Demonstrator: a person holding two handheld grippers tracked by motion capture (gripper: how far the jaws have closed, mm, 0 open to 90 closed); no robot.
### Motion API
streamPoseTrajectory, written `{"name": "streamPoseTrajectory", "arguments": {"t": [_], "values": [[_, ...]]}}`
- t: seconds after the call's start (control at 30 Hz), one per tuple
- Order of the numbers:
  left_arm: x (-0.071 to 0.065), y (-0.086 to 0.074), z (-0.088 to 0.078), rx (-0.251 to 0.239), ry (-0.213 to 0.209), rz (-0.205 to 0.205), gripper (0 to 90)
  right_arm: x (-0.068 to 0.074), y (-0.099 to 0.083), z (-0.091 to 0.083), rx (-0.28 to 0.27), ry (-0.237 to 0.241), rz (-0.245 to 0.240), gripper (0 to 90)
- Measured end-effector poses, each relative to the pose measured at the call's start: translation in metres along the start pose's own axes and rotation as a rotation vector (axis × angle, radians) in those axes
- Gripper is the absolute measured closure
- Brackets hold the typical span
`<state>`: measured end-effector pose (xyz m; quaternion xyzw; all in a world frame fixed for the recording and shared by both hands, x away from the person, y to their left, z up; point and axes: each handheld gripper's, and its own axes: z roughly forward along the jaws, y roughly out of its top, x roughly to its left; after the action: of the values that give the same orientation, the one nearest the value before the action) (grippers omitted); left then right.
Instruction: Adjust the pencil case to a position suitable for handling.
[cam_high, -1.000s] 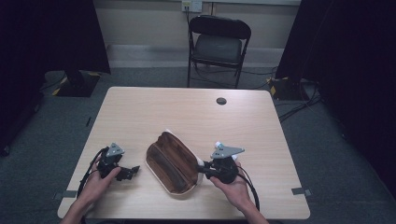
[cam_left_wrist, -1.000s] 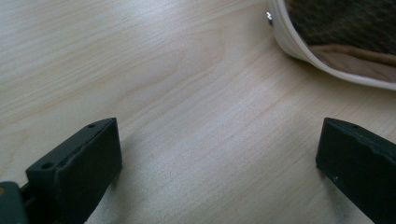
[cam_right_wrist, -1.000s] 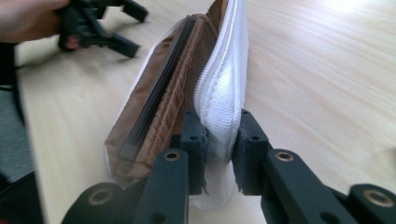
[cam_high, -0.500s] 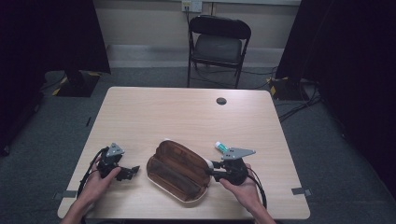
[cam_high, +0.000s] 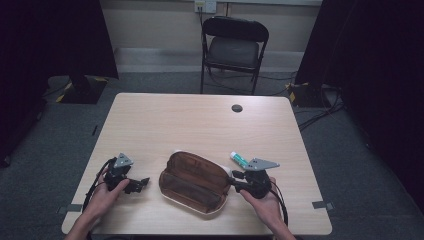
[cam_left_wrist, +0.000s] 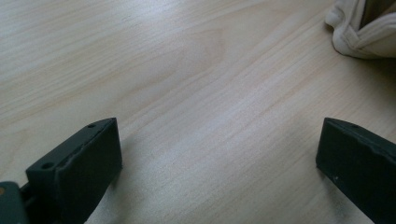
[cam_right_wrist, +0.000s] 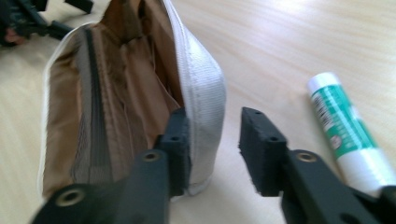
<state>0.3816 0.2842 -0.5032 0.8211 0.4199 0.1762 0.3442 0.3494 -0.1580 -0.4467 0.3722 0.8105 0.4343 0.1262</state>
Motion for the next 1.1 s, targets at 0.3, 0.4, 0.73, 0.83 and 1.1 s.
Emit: {"name": "streamPoseTrajectory", "arguments": {"t": [0.3, 0.4, 0.73, 0.83, 1.1], "values": [[0.0, 0.0, 0.0, -0.001, 0.0, 0.002, 0.0, -0.016, 0.015, 0.019, -0.025, -0.042, 0.027, 76.9], [0.0, 0.0, 0.0, -0.001, 0.0, 0.001, 0.0, -0.02, 0.022, 0.028, -0.03, -0.048, 0.032, 76.9], [0.0, 0.0, 0.0, -0.001, 0.0, 0.002, 0.0, -0.032, 0.041, 0.054, -0.05, -0.056, 0.066, 73.4], [0.0, 0.0, 0.0, -0.001, 0.0, 0.002, 0.0, -0.034, 0.048, 0.059, -0.062, -0.059, 0.062, 71.6], [0.0, 0.0, 0.0, 0.0, 0.0, 0.0, 0.0, -0.034, 0.06, 0.075, -0.066, -0.044, 0.07, 66.7]]}}
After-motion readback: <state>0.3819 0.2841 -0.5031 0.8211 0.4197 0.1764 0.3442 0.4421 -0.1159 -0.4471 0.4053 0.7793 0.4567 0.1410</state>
